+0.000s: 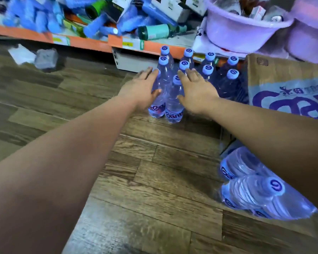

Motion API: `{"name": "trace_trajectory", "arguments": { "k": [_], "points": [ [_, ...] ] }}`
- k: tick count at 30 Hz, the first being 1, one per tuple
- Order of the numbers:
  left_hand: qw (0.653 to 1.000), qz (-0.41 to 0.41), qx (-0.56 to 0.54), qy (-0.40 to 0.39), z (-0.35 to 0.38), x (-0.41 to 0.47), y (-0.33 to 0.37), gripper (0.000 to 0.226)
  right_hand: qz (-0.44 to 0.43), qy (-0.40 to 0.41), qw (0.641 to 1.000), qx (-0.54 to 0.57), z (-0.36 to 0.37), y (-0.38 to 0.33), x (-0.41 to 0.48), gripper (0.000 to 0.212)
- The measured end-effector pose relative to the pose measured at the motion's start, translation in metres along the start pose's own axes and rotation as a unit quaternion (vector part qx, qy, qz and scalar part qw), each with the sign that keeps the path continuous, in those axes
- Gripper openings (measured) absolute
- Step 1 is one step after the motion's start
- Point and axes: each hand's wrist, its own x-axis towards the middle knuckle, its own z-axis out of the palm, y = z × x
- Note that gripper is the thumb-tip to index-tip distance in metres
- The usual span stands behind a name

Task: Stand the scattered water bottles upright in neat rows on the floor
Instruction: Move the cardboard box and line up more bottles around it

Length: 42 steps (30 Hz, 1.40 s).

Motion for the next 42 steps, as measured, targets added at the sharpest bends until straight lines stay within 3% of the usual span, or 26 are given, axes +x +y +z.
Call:
{"name": "trace_trajectory", "arguments": {
  "k": [7,11,14,17,20,27,36,40,42],
  "points": [
    [0.998,0.017,0.06,-0.003,0.019,0.03,0.006,0.067,0.008,-0.035,0.999,-0.007,0.018,-0.007,0.024,0.075],
    [0.998,0.015,0.043,-0.038,0.025,0.04,0.006,0.067,-0.003,-0.035,0.999,0.003,0.026,-0.004,0.028,0.077],
    [0.999,0.002,0.039,-0.02,0.021,0.044,0.011,0.067,-0.002,-0.018,1.0,0.001,0.027,-0.004,0.026,0.075],
    [0.995,-0.014,0.094,0.028,0.013,0.045,0.013,0.054,0.011,0.01,1.0,0.02,0.03,-0.007,0.028,0.068],
    [0.99,-0.026,0.135,0.024,0.01,0.037,0.015,0.036,0.023,0.028,0.998,0.055,0.029,-0.011,0.026,0.056],
    [0.985,-0.035,0.163,0.031,0.009,-0.002,0.036,0.041,0.009,0.019,0.996,0.082,0.027,-0.016,-0.026,0.034],
    [0.981,-0.011,0.193,0.005,-0.037,-0.036,0.062,0.032,0.022,0.012,0.99,0.138,-0.014,-0.008,-0.077,0.032],
    [0.979,0.001,0.205,0.019,-0.074,-0.058,0.097,0.034,0.011,0.079,0.976,0.202,-0.059,-0.003,-0.101,0.016],
    [0.977,-0.003,0.209,0.032,-0.094,-0.069,0.114,0.035,0.007,0.119,0.972,0.205,-0.09,0.002,-0.115,0.018]
  ]
}}
